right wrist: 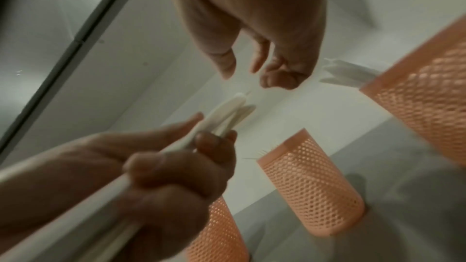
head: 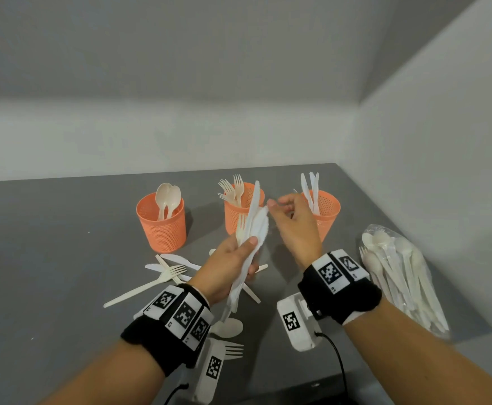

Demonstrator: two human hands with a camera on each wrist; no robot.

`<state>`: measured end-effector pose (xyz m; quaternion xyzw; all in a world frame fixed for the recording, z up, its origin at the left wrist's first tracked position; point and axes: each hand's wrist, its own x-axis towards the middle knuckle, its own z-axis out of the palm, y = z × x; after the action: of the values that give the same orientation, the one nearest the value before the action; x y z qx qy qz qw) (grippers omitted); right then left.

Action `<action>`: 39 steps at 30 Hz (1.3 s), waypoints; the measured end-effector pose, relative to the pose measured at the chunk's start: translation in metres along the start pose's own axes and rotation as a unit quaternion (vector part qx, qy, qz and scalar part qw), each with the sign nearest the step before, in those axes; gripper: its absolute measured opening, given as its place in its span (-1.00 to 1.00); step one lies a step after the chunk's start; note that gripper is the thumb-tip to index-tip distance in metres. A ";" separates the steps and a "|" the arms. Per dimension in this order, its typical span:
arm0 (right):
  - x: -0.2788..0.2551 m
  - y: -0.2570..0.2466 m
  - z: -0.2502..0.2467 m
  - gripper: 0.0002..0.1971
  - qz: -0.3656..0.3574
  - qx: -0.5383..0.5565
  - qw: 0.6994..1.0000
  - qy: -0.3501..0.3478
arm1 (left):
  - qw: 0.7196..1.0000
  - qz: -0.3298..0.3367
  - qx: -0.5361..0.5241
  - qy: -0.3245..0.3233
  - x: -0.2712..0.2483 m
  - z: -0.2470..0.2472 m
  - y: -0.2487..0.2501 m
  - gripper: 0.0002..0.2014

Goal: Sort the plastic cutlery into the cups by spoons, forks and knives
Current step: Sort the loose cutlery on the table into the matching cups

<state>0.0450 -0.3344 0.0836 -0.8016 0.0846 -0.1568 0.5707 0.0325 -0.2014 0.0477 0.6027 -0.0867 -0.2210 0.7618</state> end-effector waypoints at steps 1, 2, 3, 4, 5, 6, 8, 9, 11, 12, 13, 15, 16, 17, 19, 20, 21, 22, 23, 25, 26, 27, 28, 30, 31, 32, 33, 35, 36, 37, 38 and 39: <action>-0.004 0.001 0.003 -0.80 -0.006 -0.012 1.000 0.003 | 1.000 0.011 0.009 0.014 0.002 0.000 -0.001 -0.88; -0.008 0.003 0.006 -0.78 -0.003 -0.026 1.000 -0.012 | 0.999 0.019 0.023 0.027 0.003 0.000 -0.002 -0.82; -0.012 0.005 0.010 -0.76 0.009 -0.039 0.999 -0.037 | 0.998 0.025 0.037 0.034 0.005 0.000 -0.004 -0.74; -0.017 0.005 0.014 -0.73 0.026 -0.039 0.997 -0.061 | 0.998 0.032 0.047 0.039 0.005 0.000 -0.004 -0.68; -0.021 0.005 0.016 -0.71 0.048 -0.016 0.996 -0.077 | 0.997 0.040 0.054 0.045 0.005 0.002 -0.005 -0.63; -0.025 0.003 0.019 -0.71 0.076 0.022 0.993 -0.086 | 0.996 0.050 0.061 0.050 0.005 0.003 -0.005 -0.60; -0.030 -0.001 0.021 -0.76 0.115 0.092 0.985 -0.094 | 0.994 0.063 0.063 0.058 0.004 0.006 -0.003 -0.55; -0.031 -0.001 0.022 -0.80 0.119 0.108 0.982 -0.101 | 0.994 0.066 0.057 0.059 0.005 0.006 -0.002 -0.53; -0.031 0.000 0.023 -0.82 0.126 0.115 0.979 -0.110 | 0.997 0.056 0.033 0.052 0.004 0.008 0.000 -0.52; -0.031 -0.001 0.023 -0.81 0.134 0.110 0.978 -0.114 | 0.998 0.047 0.016 0.046 0.003 0.009 0.001 -0.54; -0.031 0.001 0.022 -0.80 0.139 0.107 0.978 -0.116 | 0.999 0.037 0.001 0.039 0.001 0.010 0.001 -0.58; -0.027 0.002 0.020 -0.79 0.156 0.132 0.973 -0.105 | 0.999 0.023 -0.015 0.033 -0.002 0.010 0.002 -0.70; -0.025 0.001 0.017 -0.80 0.169 0.167 0.968 -0.084 | 0.999 0.022 -0.019 0.036 -0.002 0.009 0.002 -0.75; -0.022 0.001 0.014 -0.81 0.174 0.217 0.959 -0.057 | 0.999 0.024 -0.019 0.043 -0.001 0.008 0.002 -0.76; -0.015 -0.002 0.008 -0.82 0.146 0.261 0.954 -0.031 | 0.997 0.030 -0.009 0.067 0.002 0.007 0.001 -0.75; -0.013 -0.004 0.004 -0.82 0.122 0.253 0.959 -0.039 | 0.996 0.037 0.004 0.077 0.003 0.007 0.000 -0.76; -0.013 -0.007 0.003 -0.82 0.099 0.240 0.964 -0.051 | 0.995 0.046 0.029 0.082 0.004 0.008 -0.001 -0.78; -0.015 -0.010 0.004 -0.82 0.079 0.222 0.970 -0.065 | 0.993 0.058 0.063 0.080 0.004 0.009 -0.001 -0.80; -0.017 -0.012 0.007 -0.83 0.058 0.197 0.976 -0.075 | 0.990 0.071 0.099 0.071 0.004 0.011 -0.002 -0.80; -0.017 -0.013 0.013 -0.86 0.016 0.141 0.987 -0.076 | 0.978 0.096 0.180 0.045 0.003 0.016 -0.001 -0.74; -0.016 -0.011 0.016 -0.87 0.008 0.121 0.991 -0.061 | 0.970 0.106 0.218 0.029 0.002 0.019 -0.001 -0.70; -0.015 -0.010 0.017 -0.88 0.016 0.116 0.992 -0.044 | 0.963 0.112 0.245 0.015 0.001 0.020 -0.001 -0.65; -0.012 -0.009 0.015 -0.89 0.040 0.132 0.990 -0.031 | 0.958 0.115 0.261 0.003 0.001 0.021 -0.002 -0.62; -0.005 -0.009 0.007 -0.81 0.090 0.204 0.974 -0.025 | 0.955 0.106 0.276 -0.001 0.000 0.021 -0.006 -0.63; -0.001 -0.009 0.002 -0.77 0.093 0.230 0.969 -0.022 | 0.957 0.096 0.275 0.005 0.000 0.019 -0.008 -0.65; 0.004 -0.010 -0.005 -0.74 0.085 0.237 0.968 -0.012 | 0.961 0.085 0.264 0.012 0.001 0.017 -0.009 -0.69; 0.011 -0.011 -0.011 -0.72 0.073 0.231 0.970 0.005 | 0.968 0.069 0.239 0.022 0.003 0.015 -0.010 -0.75; 0.028 -0.016 -0.028 -0.73 0.058 0.211 0.974 0.057 | 0.989 0.022 0.136 0.056 0.006 0.010 -0.007 -0.88; 0.038 -0.020 -0.038 -0.75 0.042 0.210 0.973 0.084 | 0.995 -0.002 0.068 0.073 0.009 0.008 -0.004 -0.91; 0.047 -0.025 -0.049 -0.78 0.011 0.214 0.970 0.111 | 0.996 -0.017 0.009 0.083 0.010 0.006 0.000 -0.89; 0.056 -0.030 -0.060 -0.80 -0.029 0.214 0.966 0.140 | 0.996 -0.021 -0.027 0.086 0.011 0.004 0.003 -0.86; 0.065 -0.031 -0.069 -0.82 -0.071 0.199 0.964 0.163 | 0.996 -0.019 -0.040 0.083 0.012 0.002 0.006 -0.83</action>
<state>0.0808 -0.4057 0.1437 -0.6395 0.0865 -0.3391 0.6845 0.0438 -0.2076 0.0528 0.5892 -0.0027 -0.1882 0.7857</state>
